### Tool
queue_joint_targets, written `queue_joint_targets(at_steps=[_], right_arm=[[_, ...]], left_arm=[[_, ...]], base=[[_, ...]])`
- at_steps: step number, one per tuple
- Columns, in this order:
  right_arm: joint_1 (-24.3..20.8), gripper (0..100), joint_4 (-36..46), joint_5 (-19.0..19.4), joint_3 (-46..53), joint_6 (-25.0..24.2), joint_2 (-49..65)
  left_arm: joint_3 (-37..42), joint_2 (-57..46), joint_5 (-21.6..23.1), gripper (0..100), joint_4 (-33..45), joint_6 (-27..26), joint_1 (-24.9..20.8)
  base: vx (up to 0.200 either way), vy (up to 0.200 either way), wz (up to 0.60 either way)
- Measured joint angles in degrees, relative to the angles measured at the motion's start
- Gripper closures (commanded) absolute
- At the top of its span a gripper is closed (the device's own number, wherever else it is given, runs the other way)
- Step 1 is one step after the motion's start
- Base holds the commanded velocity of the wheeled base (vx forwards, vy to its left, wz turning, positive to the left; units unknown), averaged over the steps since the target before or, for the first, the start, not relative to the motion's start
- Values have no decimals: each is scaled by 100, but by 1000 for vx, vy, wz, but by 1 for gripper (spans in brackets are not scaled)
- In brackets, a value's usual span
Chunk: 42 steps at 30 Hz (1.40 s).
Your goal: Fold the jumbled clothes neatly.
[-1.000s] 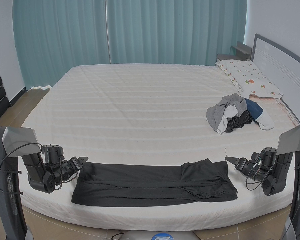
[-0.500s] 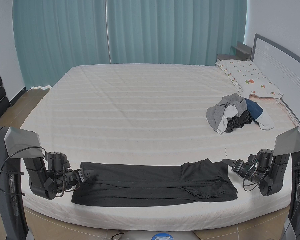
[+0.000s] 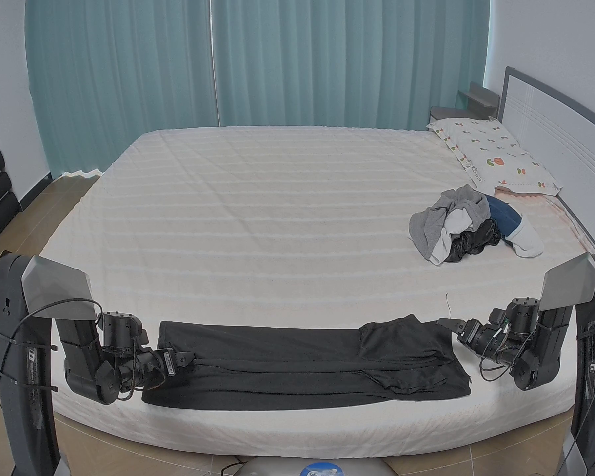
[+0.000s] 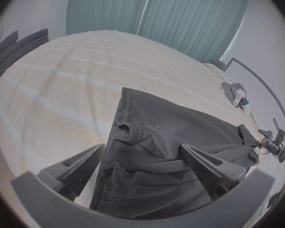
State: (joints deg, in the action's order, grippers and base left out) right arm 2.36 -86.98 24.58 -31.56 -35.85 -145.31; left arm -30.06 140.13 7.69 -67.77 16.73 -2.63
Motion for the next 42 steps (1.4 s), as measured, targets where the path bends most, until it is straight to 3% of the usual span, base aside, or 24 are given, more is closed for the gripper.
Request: queue_joint_targets(at_steps=[1,15,26,32,42], right_arm=[[-9,0,0,0,0,-2,-2],[-59,0,-2,2,17,0,-6],[-59,0,0,0,28,0,-6],[-59,0,-2,0,26,0,-6],[-63,0,0,0,30,0,-6]], left_arm=[[2,9,0,100,0,-4,-9],[7,15,7,100,-71,46,49],[35,-85,21,100,-74,65,349],[22,-102,29,100,-77,67,386],[-37,-113,45,100,-77,174,393]], base=[[0,0,0],[0,0,0],[0,0,0],[-200,0,0],[0,0,0]])
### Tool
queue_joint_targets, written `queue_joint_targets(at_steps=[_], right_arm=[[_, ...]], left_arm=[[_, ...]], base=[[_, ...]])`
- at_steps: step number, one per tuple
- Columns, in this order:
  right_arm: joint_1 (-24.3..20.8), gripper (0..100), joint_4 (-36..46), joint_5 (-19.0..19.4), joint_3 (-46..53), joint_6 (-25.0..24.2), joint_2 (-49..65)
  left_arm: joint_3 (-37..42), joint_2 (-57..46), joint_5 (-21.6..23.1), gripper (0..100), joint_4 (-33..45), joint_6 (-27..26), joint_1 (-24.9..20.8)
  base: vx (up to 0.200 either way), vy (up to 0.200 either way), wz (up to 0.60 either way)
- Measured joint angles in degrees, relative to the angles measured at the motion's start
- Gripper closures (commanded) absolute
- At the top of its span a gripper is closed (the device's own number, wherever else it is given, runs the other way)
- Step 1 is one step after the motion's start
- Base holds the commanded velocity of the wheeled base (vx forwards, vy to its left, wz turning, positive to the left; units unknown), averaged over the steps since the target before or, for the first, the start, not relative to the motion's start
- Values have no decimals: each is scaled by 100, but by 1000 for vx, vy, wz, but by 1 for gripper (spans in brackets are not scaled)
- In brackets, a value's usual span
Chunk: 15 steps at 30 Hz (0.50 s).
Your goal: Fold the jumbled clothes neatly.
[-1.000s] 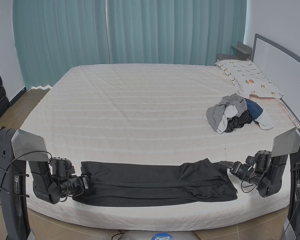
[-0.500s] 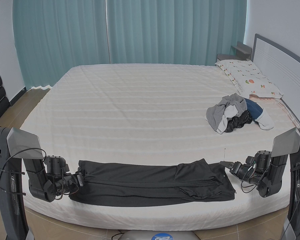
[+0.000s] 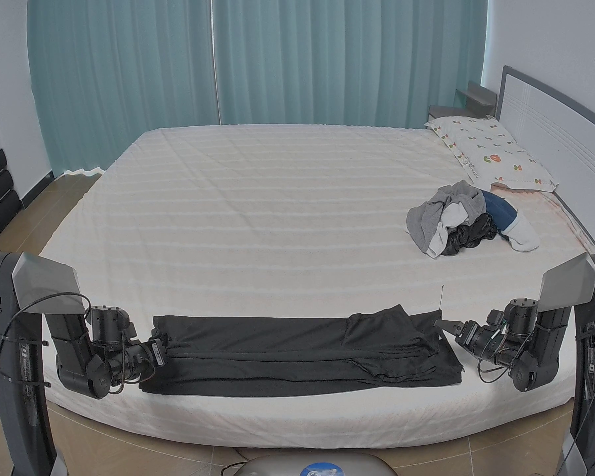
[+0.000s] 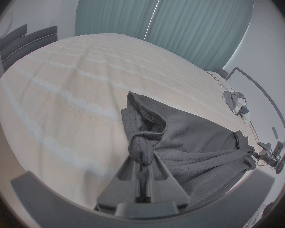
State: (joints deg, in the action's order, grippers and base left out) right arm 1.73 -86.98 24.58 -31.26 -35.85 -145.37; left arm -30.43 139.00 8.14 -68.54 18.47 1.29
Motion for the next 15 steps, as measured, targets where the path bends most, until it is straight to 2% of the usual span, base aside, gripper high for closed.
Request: queue_joint_targets(at_steps=[8,15], right_arm=[[-2,0,0,0,-5,0,-9],[-5,0,-35,0,-13,-2,-11]], left_arm=[[-228,-51,-57,100,5,783,-89],[-229,-347,-65,100,11,1215,-324]], base=[[0,0,0],[0,-200,0]])
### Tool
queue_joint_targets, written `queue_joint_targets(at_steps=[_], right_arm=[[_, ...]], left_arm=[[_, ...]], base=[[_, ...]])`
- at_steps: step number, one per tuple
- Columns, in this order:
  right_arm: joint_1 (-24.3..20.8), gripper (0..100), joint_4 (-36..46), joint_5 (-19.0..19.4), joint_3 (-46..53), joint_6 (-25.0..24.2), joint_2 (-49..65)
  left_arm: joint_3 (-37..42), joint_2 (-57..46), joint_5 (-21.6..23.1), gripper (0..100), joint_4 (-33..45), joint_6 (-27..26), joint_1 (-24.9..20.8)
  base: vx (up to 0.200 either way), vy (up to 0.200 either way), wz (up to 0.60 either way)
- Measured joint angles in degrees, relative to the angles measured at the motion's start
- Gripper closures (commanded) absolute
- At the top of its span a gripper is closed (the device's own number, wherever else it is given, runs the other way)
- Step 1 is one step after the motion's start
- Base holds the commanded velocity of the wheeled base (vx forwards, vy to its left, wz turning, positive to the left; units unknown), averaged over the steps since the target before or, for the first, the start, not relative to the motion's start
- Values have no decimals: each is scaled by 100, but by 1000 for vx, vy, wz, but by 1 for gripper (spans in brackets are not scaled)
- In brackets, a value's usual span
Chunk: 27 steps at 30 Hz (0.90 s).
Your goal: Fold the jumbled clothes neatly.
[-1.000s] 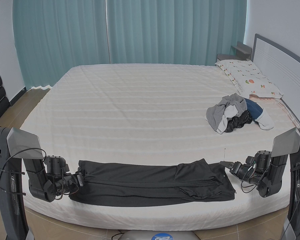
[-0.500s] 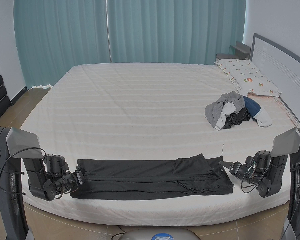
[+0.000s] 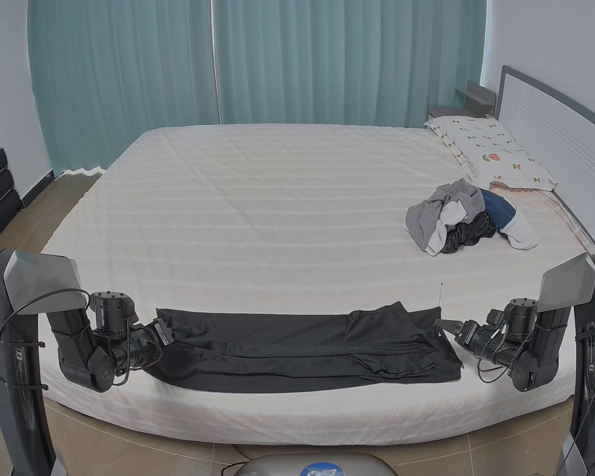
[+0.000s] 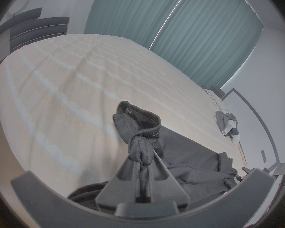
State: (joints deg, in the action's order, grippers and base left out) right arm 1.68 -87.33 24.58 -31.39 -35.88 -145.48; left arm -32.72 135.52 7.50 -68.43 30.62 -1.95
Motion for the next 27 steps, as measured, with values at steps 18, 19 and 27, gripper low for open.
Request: queue_joint_targets(at_steps=[18,19,27], right_arm=[[84,0,-61,-9,-22,-57,66],[79,0,-63,-9,-16,-57,66],[68,0,-63,-11,6,-46,63]], left_arm=[[23,-934,-916,100,833,244,-1036],[-33,-981,-968,100,985,244,-1100],[-761,-1378,-1285,100,2447,457,-1736]], base=[[0,-200,0],[0,-200,0],[0,-200,0]])
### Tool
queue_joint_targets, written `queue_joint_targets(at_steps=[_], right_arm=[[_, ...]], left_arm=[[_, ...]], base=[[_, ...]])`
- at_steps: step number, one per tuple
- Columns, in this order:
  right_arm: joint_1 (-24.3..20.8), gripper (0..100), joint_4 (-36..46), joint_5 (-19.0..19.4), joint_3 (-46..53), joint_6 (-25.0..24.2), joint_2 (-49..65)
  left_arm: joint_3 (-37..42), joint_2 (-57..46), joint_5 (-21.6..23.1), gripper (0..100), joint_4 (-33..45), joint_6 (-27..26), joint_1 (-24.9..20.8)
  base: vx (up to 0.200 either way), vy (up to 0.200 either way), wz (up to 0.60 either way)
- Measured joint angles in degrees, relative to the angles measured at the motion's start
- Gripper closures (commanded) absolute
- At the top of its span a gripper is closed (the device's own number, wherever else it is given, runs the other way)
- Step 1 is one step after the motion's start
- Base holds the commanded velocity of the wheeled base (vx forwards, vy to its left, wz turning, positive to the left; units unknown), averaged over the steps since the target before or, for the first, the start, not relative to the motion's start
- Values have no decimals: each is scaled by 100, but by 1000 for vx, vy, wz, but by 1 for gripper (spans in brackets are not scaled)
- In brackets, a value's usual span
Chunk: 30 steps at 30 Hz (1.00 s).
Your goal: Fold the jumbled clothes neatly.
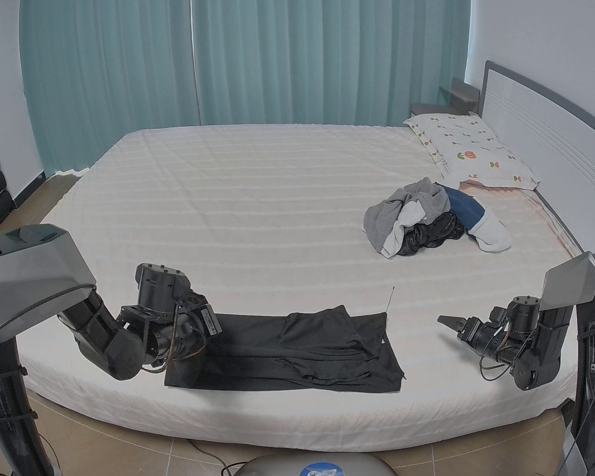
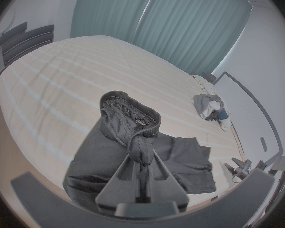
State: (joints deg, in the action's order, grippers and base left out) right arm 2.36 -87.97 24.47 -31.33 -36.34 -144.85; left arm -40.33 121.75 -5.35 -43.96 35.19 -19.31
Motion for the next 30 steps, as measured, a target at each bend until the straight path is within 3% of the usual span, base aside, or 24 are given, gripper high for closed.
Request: queue_joint_targets(at_steps=[6,14,30], right_arm=[[0,0,0,0,9,18,-2],[-16,0,0,0,13,43,0],[-69,0,0,-6,20,49,-2]], left_arm=[[-697,-124,-171,100,940,295,-497],[-1465,-6,-233,100,1549,638,-1136],[-2387,964,-540,100,1597,697,-1615]], base=[[0,-200,0],[0,-200,0],[0,0,0]])
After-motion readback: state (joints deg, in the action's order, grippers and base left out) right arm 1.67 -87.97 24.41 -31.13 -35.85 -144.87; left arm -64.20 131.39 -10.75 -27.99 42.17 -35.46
